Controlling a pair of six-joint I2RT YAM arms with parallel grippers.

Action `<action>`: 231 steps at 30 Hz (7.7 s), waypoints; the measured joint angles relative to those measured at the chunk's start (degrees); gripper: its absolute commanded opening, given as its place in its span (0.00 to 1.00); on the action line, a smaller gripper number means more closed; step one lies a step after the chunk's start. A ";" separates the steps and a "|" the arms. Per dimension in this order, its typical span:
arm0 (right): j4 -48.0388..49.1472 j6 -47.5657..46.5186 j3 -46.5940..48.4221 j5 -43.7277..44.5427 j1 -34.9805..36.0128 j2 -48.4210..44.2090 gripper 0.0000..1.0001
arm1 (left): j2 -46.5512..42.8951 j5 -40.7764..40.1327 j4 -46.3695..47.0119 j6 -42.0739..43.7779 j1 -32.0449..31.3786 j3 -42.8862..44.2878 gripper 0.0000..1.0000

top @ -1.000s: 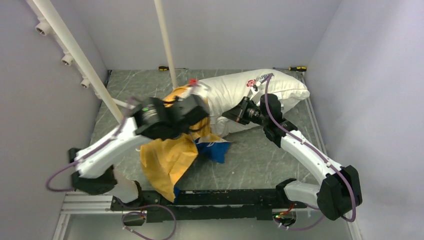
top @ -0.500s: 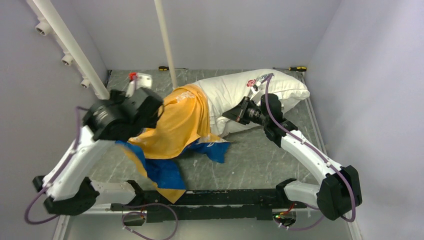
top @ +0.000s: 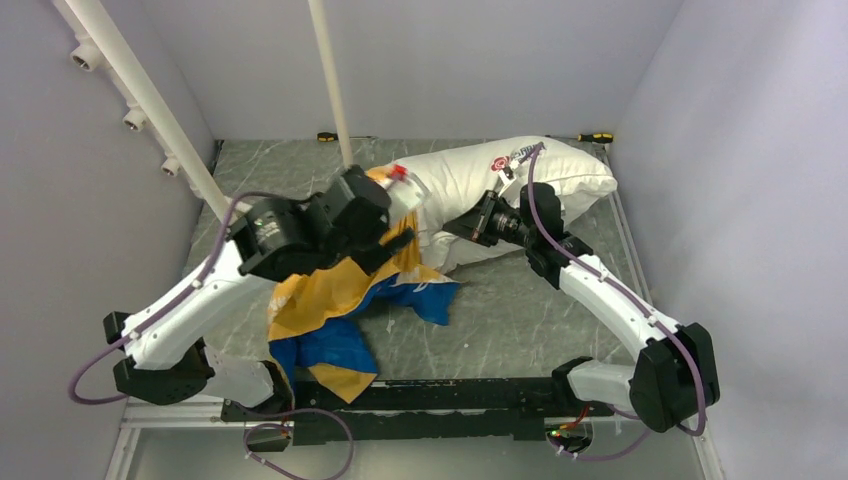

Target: Put the pillow into the pillowcase

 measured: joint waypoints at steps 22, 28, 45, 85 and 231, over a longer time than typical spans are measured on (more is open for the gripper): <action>4.20 3.39 -1.05 -5.42 -2.62 1.42 0.00 | 8.15 12.11 29.81 24.37 -10.78 -25.90 0.81; 4.61 3.78 -1.29 -5.92 -2.93 1.42 0.00 | 8.87 14.67 31.26 26.58 -11.50 -26.82 0.90; 4.57 3.69 -1.97 -6.97 -3.34 1.40 0.00 | 13.00 6.56 33.88 32.20 -12.70 -26.84 0.00; 32.74 4.76 -12.17 -12.55 6.29 -3.32 0.00 | 4.37 20.48 39.21 -0.11 0.35 -15.26 0.00; 22.40 -5.97 -2.64 1.46 16.24 3.06 0.00 | 10.97 33.38 18.21 -29.64 0.92 0.20 0.00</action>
